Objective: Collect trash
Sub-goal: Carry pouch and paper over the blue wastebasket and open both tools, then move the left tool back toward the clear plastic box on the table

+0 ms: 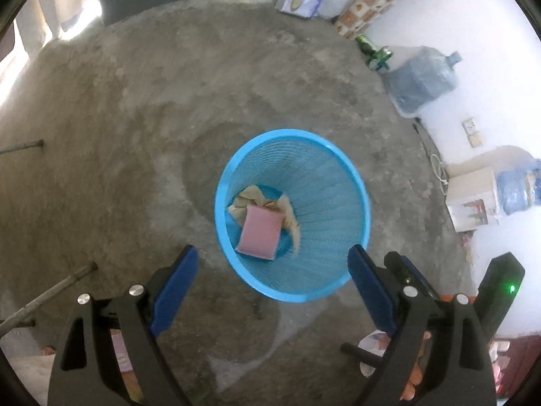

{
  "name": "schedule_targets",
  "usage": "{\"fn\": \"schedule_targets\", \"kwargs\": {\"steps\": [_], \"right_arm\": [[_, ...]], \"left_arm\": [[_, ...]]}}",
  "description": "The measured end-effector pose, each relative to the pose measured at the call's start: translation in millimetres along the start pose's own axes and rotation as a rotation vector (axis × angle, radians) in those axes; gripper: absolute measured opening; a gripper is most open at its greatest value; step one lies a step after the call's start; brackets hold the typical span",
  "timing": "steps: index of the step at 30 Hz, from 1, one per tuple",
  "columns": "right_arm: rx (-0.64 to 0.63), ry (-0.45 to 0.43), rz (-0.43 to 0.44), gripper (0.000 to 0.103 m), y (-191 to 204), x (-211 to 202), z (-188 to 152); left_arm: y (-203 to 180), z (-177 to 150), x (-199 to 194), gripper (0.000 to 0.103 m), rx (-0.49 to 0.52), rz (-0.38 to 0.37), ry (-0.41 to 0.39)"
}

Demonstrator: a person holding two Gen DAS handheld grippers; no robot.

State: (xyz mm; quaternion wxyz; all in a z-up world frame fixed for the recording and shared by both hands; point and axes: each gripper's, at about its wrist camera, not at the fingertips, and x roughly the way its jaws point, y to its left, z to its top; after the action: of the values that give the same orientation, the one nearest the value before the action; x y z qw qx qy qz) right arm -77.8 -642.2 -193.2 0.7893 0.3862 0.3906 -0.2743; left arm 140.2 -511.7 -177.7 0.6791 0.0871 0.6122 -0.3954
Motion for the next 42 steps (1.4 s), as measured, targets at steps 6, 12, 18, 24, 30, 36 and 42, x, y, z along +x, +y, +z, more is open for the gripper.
{"fn": "schedule_targets", "kwargs": {"steps": [6,12,18,24,30,36,42], "right_arm": [[-0.001,-0.046,-0.017,0.052,2.6,-33.1,-9.9],[-0.082,-0.087,-0.025,0.061,34.7,-67.4,-16.2],[-0.239,-0.210,-0.050,0.076,96.8,-113.9,-12.8],[-0.416,-0.314,-0.028,0.093,177.0,-150.9,-25.1],[-0.585,-0.325,0.010,0.095,257.1,-160.9,-56.9],[-0.754,-0.295,0.055,0.095,325.4,-160.9,-97.8],[-0.807,-0.272,0.173,0.095,363.9,-168.9,-130.4]], "left_arm": [[-13.8,-32.7,-47.6,0.087,0.066,-0.072,-0.038],[-11.2,-78.2,-126.2,0.088,0.109,-0.106,-0.172],[8.6,-127.5,-209.2,0.088,0.141,-0.057,-0.331],[57.0,-185.5,-280.7,0.088,0.085,0.031,-0.496],[114.8,-240.6,-325.0,0.097,-0.028,0.116,-0.586],[172.2,-292.9,-361.8,0.097,-0.162,0.286,-0.698],[218.2,-324.6,-383.8,0.097,-0.275,0.282,-0.725]]}}
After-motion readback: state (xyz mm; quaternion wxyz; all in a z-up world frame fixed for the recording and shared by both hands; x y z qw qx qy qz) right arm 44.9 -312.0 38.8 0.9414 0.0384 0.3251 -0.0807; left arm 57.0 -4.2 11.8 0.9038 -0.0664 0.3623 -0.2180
